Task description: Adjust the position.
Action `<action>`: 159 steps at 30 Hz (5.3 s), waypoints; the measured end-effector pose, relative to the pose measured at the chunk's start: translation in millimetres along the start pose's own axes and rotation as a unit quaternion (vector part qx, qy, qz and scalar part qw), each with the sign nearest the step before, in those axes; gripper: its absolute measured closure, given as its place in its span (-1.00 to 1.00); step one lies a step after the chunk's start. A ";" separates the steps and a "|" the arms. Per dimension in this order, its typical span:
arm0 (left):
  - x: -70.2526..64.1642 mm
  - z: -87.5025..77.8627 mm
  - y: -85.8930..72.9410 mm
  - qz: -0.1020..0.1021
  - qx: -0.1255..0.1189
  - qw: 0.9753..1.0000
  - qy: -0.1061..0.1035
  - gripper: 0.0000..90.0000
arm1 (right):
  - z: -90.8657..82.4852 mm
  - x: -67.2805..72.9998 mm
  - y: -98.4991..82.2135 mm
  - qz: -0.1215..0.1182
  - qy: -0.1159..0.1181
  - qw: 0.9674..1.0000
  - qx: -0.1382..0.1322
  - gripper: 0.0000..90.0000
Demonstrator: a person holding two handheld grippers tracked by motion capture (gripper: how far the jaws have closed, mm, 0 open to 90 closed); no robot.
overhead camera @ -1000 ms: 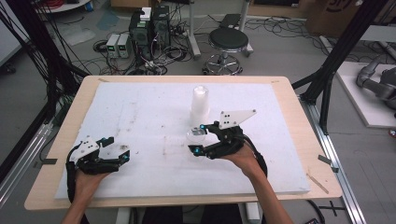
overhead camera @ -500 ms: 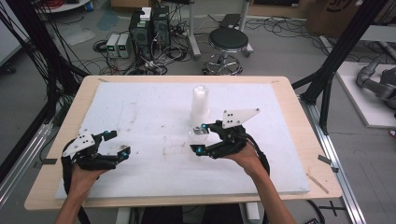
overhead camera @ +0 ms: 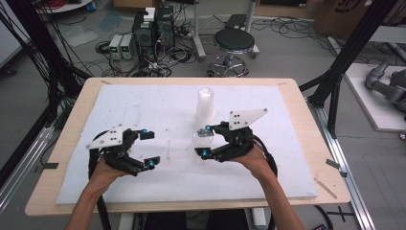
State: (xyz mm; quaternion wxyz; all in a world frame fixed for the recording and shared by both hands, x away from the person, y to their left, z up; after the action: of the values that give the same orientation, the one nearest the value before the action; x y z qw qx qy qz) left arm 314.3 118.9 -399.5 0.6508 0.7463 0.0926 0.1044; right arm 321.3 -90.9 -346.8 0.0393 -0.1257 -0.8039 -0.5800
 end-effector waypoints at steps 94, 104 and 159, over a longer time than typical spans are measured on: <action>-15.0 59.4 5.9 0.095 0.348 0.922 -0.142 -0.33 | 6.3 15.2 -20.5 -0.073 -0.020 0.983 0.168 -0.69; -15.1 60.3 4.5 0.115 0.439 0.878 -0.151 -0.32 | 7.9 11.6 -28.2 -0.086 -0.050 0.970 0.220 -0.69; -18.3 83.5 -3.9 0.127 0.480 0.854 -0.155 -0.33 | 26.3 2.8 -43.6 -0.091 -0.059 0.957 0.268 -0.06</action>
State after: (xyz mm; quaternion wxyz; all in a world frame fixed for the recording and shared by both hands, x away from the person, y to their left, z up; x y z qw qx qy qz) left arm 319.8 34.9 -414.9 0.1984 0.9778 -0.0659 0.0116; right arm 309.9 -78.7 -394.9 -0.0290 -0.0705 -0.9387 -0.3363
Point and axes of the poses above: each handheld gripper's, and its own axes: z roughly forward along the jaws, y roughly out of its top, x roughly to its left, the point moved 7 cm from there along z, roughly forward along the jaws, and after that the axes turned 7 degrees about z, right-handed, at the moved point
